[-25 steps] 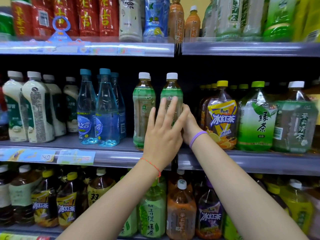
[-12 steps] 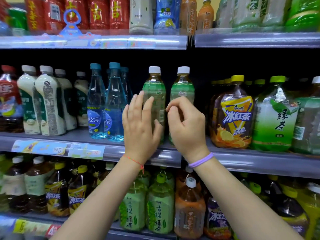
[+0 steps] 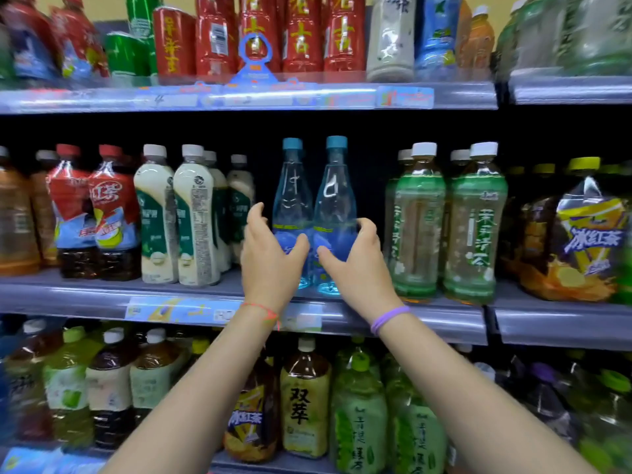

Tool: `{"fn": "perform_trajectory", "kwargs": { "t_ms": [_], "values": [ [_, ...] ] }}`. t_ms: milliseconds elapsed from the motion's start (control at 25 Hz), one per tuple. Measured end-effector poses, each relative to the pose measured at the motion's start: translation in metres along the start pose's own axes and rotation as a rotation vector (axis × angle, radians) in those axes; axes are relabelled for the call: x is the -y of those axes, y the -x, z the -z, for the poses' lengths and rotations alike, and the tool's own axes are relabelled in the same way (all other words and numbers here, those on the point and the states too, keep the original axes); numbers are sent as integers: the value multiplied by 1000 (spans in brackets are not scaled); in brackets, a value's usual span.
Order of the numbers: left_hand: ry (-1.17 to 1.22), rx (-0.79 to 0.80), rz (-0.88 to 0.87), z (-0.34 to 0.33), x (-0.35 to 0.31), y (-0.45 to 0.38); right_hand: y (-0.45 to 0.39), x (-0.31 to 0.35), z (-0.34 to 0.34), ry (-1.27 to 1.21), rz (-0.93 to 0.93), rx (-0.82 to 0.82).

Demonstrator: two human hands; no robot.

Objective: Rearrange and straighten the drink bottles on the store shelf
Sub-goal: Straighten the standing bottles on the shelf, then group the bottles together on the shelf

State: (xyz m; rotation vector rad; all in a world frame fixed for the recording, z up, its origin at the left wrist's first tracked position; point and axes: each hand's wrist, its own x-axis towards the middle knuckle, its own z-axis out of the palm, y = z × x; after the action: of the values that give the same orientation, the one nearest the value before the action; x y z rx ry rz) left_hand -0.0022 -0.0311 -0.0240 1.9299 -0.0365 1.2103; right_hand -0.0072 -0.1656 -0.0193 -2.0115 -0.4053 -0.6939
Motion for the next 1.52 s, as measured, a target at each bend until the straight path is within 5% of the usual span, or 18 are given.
{"fn": "perform_trajectory", "kwargs": {
  "t_ms": [120,240,640,1040,1240,1360,1520],
  "values": [
    [30,307,155,9,19,-29,-8,13,-10,66,-135,-3],
    [30,395,98,21,36,-38,-6,15,-13,59,-201,-21],
    [137,438,40,35,43,-30,-4,5,-1,-310,-292,51],
    [90,405,91,28,31,-25,-2,-3,7,-283,-225,118],
    [118,366,98,35,28,-24,-1,1,-2,-83,-175,11],
    [293,344,231,36,24,-40,-5,7,-4,-265,-254,-8],
    [705,435,667,17,17,-74,-40,3,-14,-634,-465,-55]
  ]
}}
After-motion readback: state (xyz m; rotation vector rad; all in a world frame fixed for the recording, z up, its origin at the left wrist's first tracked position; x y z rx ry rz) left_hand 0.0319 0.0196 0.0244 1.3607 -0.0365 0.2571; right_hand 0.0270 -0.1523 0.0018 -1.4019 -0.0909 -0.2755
